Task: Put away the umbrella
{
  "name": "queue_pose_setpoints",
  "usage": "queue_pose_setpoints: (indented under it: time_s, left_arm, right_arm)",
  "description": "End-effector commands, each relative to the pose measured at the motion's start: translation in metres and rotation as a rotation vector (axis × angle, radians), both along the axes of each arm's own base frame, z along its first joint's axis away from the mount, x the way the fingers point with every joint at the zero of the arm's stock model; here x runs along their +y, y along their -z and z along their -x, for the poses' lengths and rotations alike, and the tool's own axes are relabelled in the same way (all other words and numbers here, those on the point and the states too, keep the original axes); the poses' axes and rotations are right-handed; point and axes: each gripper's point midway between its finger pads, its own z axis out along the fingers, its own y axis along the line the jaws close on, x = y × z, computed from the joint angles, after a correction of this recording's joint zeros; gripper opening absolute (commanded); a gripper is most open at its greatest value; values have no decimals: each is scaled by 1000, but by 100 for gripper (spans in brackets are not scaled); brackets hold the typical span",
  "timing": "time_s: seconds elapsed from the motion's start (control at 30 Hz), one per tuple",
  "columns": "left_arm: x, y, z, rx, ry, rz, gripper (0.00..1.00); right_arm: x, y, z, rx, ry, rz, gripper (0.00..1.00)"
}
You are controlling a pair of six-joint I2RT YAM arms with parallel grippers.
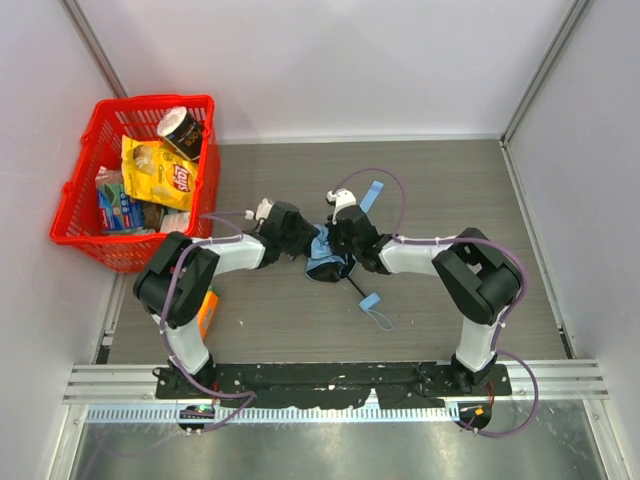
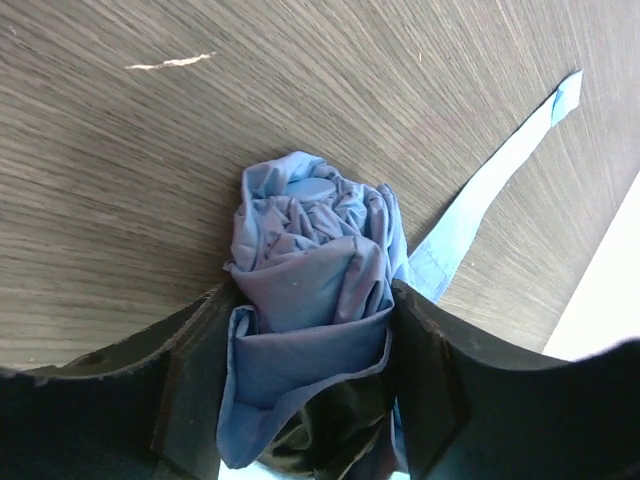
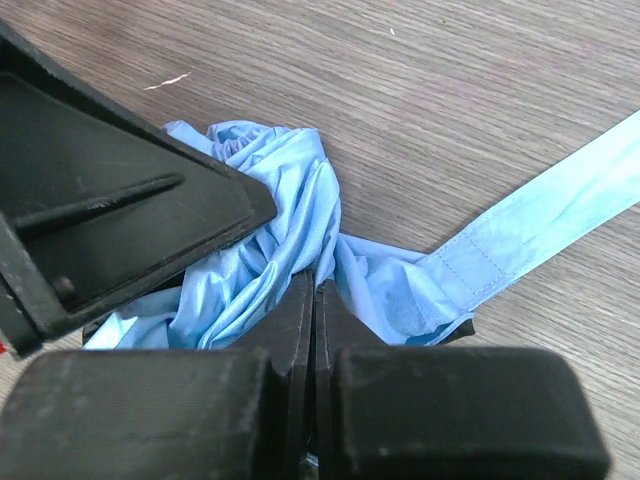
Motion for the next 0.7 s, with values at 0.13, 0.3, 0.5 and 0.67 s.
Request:
queue_pose_setpoints:
  time_s: [0.13,0.3,0.5,0.67]
  left_arm:
    - [32,88,50,134,-34,-168,12]
    - [39,89,57,142,-50,-178,0]
    - [43,90,69,163,-54,-163,0]
    - [45,84,72,145,-54,-166,0]
  right_arm:
    - [-28,69,55,221,-60,243,2]
    - [-24,53,53,228,-56,230,14]
    - [-14,-4,47,256,-47,134,44]
    - [-15,-57,33,198,-66,85,70]
